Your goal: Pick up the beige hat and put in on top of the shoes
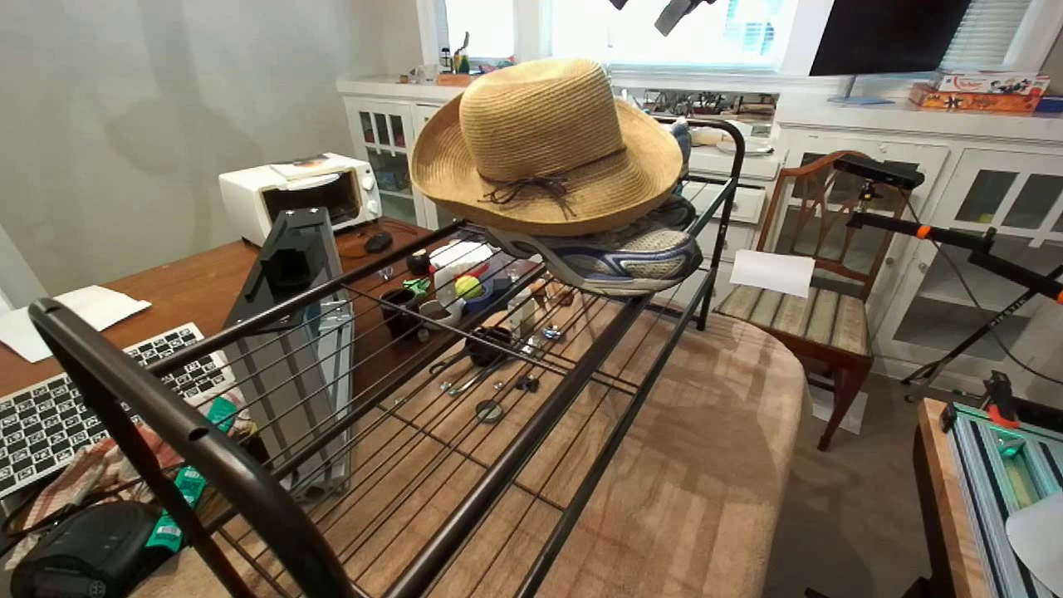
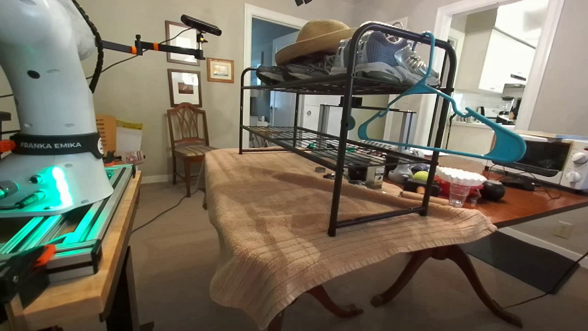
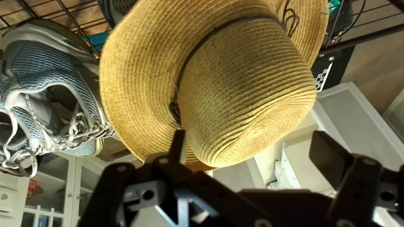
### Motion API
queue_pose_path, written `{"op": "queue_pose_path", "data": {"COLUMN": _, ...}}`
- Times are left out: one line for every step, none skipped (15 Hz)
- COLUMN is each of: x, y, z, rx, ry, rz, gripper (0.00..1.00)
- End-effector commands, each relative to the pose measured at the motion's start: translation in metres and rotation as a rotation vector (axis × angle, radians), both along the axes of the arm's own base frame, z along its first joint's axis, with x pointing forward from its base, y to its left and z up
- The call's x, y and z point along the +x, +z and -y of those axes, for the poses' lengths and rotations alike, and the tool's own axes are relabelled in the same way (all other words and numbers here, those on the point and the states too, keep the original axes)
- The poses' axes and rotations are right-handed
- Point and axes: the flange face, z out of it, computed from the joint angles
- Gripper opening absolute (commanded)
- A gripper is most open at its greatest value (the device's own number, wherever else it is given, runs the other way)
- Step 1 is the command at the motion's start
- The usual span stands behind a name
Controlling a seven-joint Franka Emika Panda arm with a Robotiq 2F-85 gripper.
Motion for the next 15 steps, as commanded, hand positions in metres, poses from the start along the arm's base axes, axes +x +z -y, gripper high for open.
{"op": "queue_pose_path", "data": {"x": -0.019, "y": 0.0, "z": -0.005, "rx": -0.047, "ry": 0.063, "rz": -0.039, "gripper": 1.0}}
{"op": "queue_pose_path", "data": {"x": -0.023, "y": -0.001, "z": -0.006, "rx": -0.049, "ry": 0.078, "rz": -0.049, "gripper": 1.0}}
{"op": "queue_pose_path", "data": {"x": -0.027, "y": -0.001, "z": -0.007, "rx": -0.047, "ry": 0.093, "rz": -0.06, "gripper": 1.0}}
{"op": "queue_pose_path", "data": {"x": -0.03, "y": -0.001, "z": -0.007, "rx": -0.049, "ry": 0.103, "rz": -0.071, "gripper": 1.0}}
{"op": "queue_pose_path", "data": {"x": -0.034, "y": -0.001, "z": -0.007, "rx": -0.049, "ry": 0.106, "rz": -0.081, "gripper": 1.0}}
{"op": "queue_pose_path", "data": {"x": -0.038, "y": -0.001, "z": -0.006, "rx": -0.052, "ry": 0.108, "rz": -0.094, "gripper": 1.0}}
{"op": "queue_pose_path", "data": {"x": -0.041, "y": -0.001, "z": -0.005, "rx": -0.061, "ry": 0.106, "rz": -0.102, "gripper": 1.0}}
{"op": "queue_pose_path", "data": {"x": -0.045, "y": -0.001, "z": -0.004, "rx": -0.067, "ry": 0.112, "rz": -0.109, "gripper": 1.0}}
{"op": "queue_pose_path", "data": {"x": -0.048, "y": 0.0, "z": -0.002, "rx": -0.079, "ry": 0.11, "rz": -0.111, "gripper": 1.0}}
{"op": "queue_pose_path", "data": {"x": -0.05, "y": 0.0, "z": -0.001, "rx": -0.089, "ry": 0.112, "rz": -0.111, "gripper": 1.0}}
{"op": "queue_pose_path", "data": {"x": -0.051, "y": 0.001, "z": -0.001, "rx": -0.095, "ry": 0.11, "rz": -0.108, "gripper": 1.0}}
{"op": "queue_pose_path", "data": {"x": -0.04, "y": 0.005, "z": -0.004, "rx": -0.067, "ry": 0.103, "rz": -0.093, "gripper": 1.0}}
{"op": "queue_pose_path", "data": {"x": -0.042, "y": 0.006, "z": -0.004, "rx": -0.07, "ry": 0.103, "rz": -0.092, "gripper": 1.0}}
{"op": "queue_pose_path", "data": {"x": -0.043, "y": 0.006, "z": -0.004, "rx": -0.072, "ry": 0.103, "rz": -0.091, "gripper": 1.0}}
{"op": "queue_pose_path", "data": {"x": -0.044, "y": 0.005, "z": -0.003, "rx": -0.074, "ry": 0.104, "rz": -0.092, "gripper": 1.0}}
